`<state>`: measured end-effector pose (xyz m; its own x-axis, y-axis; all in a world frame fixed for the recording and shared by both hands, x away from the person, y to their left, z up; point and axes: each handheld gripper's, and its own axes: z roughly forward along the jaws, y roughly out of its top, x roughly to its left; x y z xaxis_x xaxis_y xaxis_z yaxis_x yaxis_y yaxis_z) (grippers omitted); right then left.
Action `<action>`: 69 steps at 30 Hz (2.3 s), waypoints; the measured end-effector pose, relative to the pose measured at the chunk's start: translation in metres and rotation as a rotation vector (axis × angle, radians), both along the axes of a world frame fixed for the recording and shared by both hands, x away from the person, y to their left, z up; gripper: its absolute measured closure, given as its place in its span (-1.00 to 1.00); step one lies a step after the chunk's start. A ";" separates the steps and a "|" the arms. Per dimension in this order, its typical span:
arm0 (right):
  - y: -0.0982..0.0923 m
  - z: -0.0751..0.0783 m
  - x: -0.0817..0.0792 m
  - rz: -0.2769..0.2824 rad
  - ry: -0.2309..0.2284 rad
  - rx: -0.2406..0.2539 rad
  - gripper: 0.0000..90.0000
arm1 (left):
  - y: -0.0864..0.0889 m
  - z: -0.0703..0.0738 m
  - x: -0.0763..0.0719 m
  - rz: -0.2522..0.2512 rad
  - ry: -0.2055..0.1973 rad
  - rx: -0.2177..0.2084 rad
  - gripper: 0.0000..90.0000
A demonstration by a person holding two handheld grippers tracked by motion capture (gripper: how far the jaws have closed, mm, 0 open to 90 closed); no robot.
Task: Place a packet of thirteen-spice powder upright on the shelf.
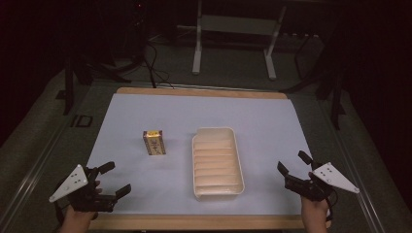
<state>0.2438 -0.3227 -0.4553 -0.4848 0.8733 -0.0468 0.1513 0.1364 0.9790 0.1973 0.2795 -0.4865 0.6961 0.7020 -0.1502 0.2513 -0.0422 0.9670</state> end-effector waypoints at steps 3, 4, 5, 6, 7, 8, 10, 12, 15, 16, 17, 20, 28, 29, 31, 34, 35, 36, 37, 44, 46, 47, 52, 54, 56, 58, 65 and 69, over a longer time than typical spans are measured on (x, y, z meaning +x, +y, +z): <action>0.000 0.000 0.001 0.011 0.003 0.007 -0.64 | 0.000 0.000 0.000 0.000 -0.004 0.002 -0.97; 0.001 0.000 0.001 0.017 0.008 0.004 -0.64 | 0.000 -0.001 0.001 -0.010 0.001 -0.002 -0.97; 0.002 0.000 0.002 0.031 0.008 0.004 -0.64 | -0.001 -0.001 0.002 -0.020 0.001 0.006 -0.97; 0.003 0.001 0.003 0.038 0.007 0.000 -0.64 | -0.002 -0.001 0.003 -0.023 0.001 0.018 -0.97; 0.003 0.002 0.003 0.043 0.005 -0.001 -0.64 | -0.003 -0.001 0.004 -0.028 -0.001 0.027 -0.97; 0.003 0.003 0.004 0.054 0.003 -0.004 -0.64 | -0.004 0.000 0.005 -0.043 -0.001 0.036 -0.97; 0.003 0.002 0.004 0.067 0.004 -0.005 -0.64 | -0.006 0.000 0.007 -0.066 0.003 0.064 -0.97; 0.003 0.000 0.006 0.085 0.011 0.002 -0.64 | -0.007 0.001 0.009 -0.097 0.017 0.077 -0.97; 0.003 -0.002 0.007 0.111 0.029 0.005 -0.64 | -0.008 0.003 0.012 -0.124 0.037 0.120 -0.97; 0.003 -0.003 0.008 0.127 0.033 0.007 -0.64 | -0.008 0.003 0.013 -0.137 0.048 0.133 -0.97; 0.004 -0.003 0.008 0.139 0.041 0.009 -0.64 | -0.008 0.004 0.013 -0.144 0.059 0.154 -0.97; 0.006 -0.005 0.010 0.188 0.057 -0.022 -0.64 | -0.008 0.004 0.016 -0.161 0.088 0.190 -0.97; 0.010 -0.002 0.007 0.206 0.033 -0.057 -0.64 | -0.009 0.003 0.025 -0.236 0.186 0.310 -0.97; 0.010 -0.002 0.007 0.207 0.030 -0.057 -0.64 | -0.009 0.004 0.026 -0.249 0.197 0.320 -0.97; 0.010 -0.002 0.006 0.205 0.029 -0.064 -0.64 | -0.012 0.007 0.028 -0.271 0.215 0.360 -0.97; 0.011 -0.003 0.006 0.207 0.033 -0.060 -0.64 | -0.016 0.012 0.031 -0.307 0.248 0.425 -0.97; 0.011 -0.003 0.006 0.208 0.036 -0.064 -0.64 | -0.018 0.013 0.031 -0.314 0.254 0.441 -0.97; 0.011 -0.003 0.006 0.208 0.037 -0.066 -0.64 | -0.019 0.015 0.032 -0.325 0.270 0.455 -0.97; 0.012 -0.003 0.006 0.210 0.037 -0.065 -0.64 | -0.020 0.017 0.034 -0.337 0.285 0.472 -0.97; 0.013 -0.004 0.006 0.224 0.040 -0.067 -0.64 | -0.020 0.029 0.038 -0.370 0.345 0.555 -0.97; 0.013 -0.005 0.006 0.228 0.038 -0.065 -0.64 | -0.020 0.031 0.039 -0.388 0.359 0.573 -0.97; 0.014 -0.005 0.006 0.229 0.038 -0.069 -0.64 | -0.021 0.032 0.039 -0.397 0.369 0.581 -0.97; 0.016 -0.006 0.007 0.239 0.048 -0.079 -0.64 | -0.023 0.035 0.043 -0.415 0.390 0.626 -0.97; 0.018 -0.006 0.007 0.242 0.051 -0.084 -0.64 | -0.025 0.038 0.045 -0.425 0.424 0.639 -0.97; 0.018 -0.005 0.007 0.245 0.051 -0.094 -0.64 | -0.027 0.040 0.047 -0.411 0.451 0.686 -0.97; 0.019 -0.006 0.006 0.248 0.051 -0.099 -0.64 | -0.030 0.041 0.049 -0.408 0.474 0.715 -0.97; 0.022 -0.006 0.006 0.269 0.054 -0.123 -0.64 | -0.035 0.046 0.055 -0.415 0.516 0.751 -0.97; 0.025 -0.007 0.006 0.293 0.057 -0.143 -0.64 | -0.037 0.045 0.057 -0.446 0.583 0.779 -0.97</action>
<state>0.2493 -0.2974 -0.4625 -0.7198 0.6830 -0.1242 0.1397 0.3178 0.9378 0.2542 0.2424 -0.4412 0.8792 0.4479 -0.1624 0.4751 -0.7985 0.3696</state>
